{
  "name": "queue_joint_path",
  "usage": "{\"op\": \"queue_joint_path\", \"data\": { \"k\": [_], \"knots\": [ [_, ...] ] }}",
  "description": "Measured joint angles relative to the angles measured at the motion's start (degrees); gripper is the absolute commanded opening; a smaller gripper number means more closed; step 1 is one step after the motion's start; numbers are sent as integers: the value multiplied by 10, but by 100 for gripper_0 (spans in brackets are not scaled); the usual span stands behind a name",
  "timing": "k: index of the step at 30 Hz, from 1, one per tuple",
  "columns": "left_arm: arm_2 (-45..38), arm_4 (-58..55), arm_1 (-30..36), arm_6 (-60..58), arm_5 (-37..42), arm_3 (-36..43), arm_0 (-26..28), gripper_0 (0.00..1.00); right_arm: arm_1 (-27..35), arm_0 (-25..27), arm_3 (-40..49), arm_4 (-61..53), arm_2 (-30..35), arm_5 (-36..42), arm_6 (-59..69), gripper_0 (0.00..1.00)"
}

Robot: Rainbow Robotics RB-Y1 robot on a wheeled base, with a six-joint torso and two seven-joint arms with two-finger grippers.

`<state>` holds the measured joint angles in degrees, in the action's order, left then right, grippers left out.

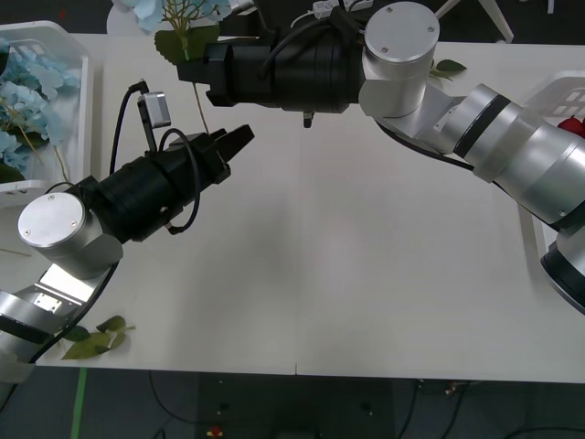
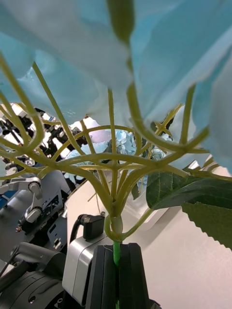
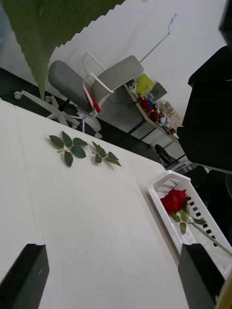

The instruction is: Place the red flowers into the right box and the blue flowers into the left box. If a person shows an open palm, hand one flower to the person first, then continue sorting.

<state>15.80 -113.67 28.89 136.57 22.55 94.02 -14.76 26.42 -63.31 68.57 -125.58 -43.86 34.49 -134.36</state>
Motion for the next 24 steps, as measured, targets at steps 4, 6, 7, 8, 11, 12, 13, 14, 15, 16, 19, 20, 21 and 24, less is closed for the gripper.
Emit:
{"op": "queue_joint_path", "data": {
  "k": [4,6,7,8,11,12,13,14,15,16,19,20,21,24],
  "knots": [
    [0,0,0,0,0,0,-1,0,0,0,0,0,0,0,0,0],
    [0,0,0,0,0,0,-1,0,0,0,0,0,0,0,0,0],
    [0,0,0,0,0,0,-1,0,0,0,0,0,0,0,0,0],
    [0,0,0,0,0,0,-1,0,0,0,0,0,0,0,0,0],
    [0,0,0,0,0,0,-2,0,0,0,0,0,0,-1,0,0],
    [0,0,0,0,0,0,-2,0,0,0,0,1,0,-1,0,0],
    [0,0,0,0,0,0,-2,0,0,0,0,1,0,-2,0,0],
    [0,0,-1,0,0,0,-2,0,0,0,0,1,0,-2,0,0],
    [0,0,-1,0,0,0,-2,0,0,0,0,1,0,-3,0,0],
    [0,0,-1,0,0,0,-3,0,0,0,0,1,0,-3,0,0],
    [0,0,-1,0,0,0,-3,0,0,0,0,1,0,-3,0,2],
    [0,0,-1,0,0,0,-3,0,0,0,0,2,0,-3,0,12],
    [0,0,-1,0,0,0,-3,0,0,0,0,2,0,-3,0,28],
    [0,0,-2,0,0,0,-3,0,0,0,0,2,0,-3,0,70]
  ]
}}
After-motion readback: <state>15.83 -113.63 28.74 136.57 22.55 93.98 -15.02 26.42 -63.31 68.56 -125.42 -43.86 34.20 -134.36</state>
